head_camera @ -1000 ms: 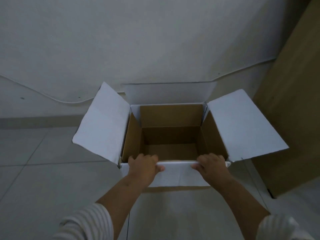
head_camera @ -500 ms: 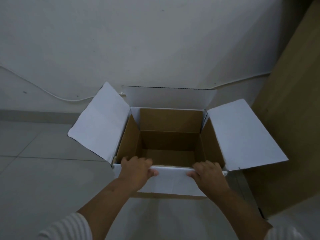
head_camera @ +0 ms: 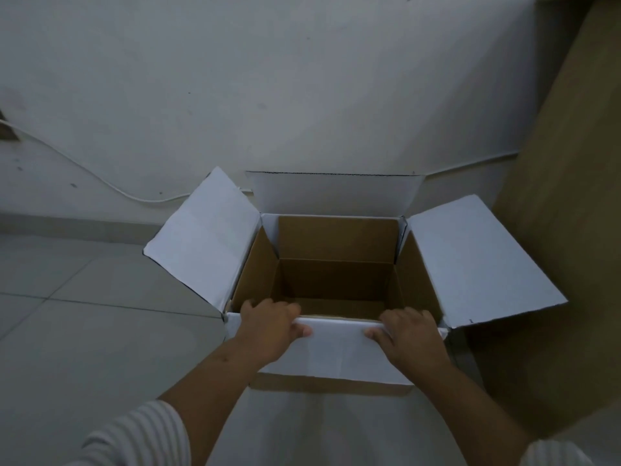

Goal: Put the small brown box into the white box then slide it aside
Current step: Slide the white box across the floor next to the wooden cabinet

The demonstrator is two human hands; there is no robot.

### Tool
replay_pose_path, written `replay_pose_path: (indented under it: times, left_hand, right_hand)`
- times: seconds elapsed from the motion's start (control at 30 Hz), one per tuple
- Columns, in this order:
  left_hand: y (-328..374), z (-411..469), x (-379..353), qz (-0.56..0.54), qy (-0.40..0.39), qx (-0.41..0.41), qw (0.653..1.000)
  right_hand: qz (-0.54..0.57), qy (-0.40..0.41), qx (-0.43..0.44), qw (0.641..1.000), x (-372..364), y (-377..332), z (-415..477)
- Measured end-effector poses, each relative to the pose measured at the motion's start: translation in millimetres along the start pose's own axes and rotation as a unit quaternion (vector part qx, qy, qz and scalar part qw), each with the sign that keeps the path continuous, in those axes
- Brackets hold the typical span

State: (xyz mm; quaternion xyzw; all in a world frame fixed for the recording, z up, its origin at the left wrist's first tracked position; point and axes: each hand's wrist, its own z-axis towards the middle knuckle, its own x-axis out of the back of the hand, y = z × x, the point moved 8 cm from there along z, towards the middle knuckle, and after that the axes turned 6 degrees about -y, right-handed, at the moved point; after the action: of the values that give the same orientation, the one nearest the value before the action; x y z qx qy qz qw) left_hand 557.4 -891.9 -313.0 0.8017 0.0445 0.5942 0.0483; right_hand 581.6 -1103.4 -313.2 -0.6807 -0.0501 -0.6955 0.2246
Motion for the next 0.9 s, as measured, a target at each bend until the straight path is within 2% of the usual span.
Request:
replay_pose_path:
  times: [0.3,0.9]
  left_hand:
    - [45.8,36.6,1.2,0.002,0.009,-0.017,1.0]
    - [74.8,96.3,14.6,0.005,0.055,-0.032,0.998]
  right_hand:
    - [0.006,0.044,-0.008,0.999,12.3,55.4,9.2]
    - [-0.038,0.087,-0.006,0.995,20.8,104.0,52.4]
